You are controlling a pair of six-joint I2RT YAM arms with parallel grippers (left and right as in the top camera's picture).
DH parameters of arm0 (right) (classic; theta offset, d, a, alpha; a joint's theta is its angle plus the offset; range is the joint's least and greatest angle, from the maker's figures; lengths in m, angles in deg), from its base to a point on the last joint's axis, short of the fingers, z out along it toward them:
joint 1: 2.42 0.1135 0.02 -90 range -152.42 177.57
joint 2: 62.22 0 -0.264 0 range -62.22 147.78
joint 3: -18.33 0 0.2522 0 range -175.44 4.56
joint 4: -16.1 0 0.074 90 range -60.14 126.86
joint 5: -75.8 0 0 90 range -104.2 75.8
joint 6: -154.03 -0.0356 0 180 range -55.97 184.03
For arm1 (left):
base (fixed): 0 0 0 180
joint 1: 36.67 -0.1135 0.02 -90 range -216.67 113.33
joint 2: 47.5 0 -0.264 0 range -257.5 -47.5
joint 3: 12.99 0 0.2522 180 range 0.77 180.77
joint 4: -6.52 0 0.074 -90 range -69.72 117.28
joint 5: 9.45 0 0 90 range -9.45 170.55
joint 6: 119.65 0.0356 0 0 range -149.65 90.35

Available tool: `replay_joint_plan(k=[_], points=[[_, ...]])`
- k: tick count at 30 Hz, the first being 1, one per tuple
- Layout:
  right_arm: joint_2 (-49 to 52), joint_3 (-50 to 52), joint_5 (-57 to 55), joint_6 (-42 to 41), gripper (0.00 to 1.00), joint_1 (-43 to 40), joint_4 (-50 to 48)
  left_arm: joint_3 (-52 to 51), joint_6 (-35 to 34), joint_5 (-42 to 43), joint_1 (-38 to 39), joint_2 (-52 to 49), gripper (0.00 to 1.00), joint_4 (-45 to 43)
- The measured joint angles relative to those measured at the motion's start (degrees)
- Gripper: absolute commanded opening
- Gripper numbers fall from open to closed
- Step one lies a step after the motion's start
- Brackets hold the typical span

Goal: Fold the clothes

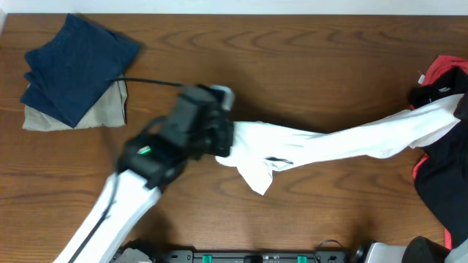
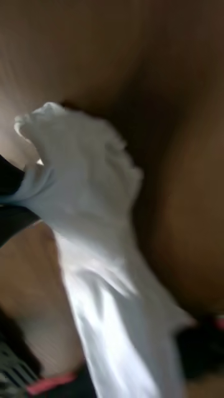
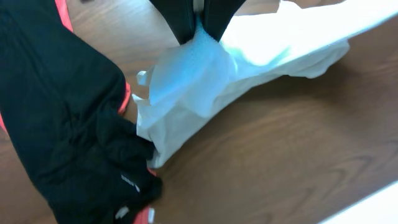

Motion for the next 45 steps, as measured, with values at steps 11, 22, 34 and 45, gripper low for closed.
replay_joint_plan(k=[11,22,34,45], points=[[0.11,12.24,-1.73,-0.02,0.02,0.00,0.07,6.23,-0.02,8.37,-18.80,7.85,0.06,7.58],[0.13,11.37,-0.70,0.02,0.01,0.00,0.07,37.97,4.74,11.19,-21.18,-7.50,0.06,33.14],[-0.42,-5.99,0.09,0.13,0.01,0.00,0.02,65.88,7.61,3.50,-22.27,-11.61,0.06,41.07],[-2.51,-20.46,0.09,-0.98,0.02,-0.46,-3.23,73.50,7.48,2.05,-27.12,-9.18,0.06,36.96]])
